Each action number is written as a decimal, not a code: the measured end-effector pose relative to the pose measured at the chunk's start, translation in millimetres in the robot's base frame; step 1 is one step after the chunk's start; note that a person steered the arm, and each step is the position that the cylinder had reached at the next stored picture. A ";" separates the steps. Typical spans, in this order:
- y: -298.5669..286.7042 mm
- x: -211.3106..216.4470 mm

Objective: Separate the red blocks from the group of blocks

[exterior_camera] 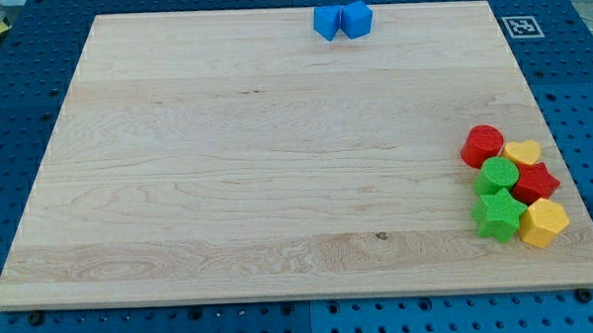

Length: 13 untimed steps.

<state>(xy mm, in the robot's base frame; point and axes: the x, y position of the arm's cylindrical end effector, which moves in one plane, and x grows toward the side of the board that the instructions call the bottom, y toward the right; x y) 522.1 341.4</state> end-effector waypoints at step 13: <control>-162.7 -65.6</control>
<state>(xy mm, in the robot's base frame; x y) 456.5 178.7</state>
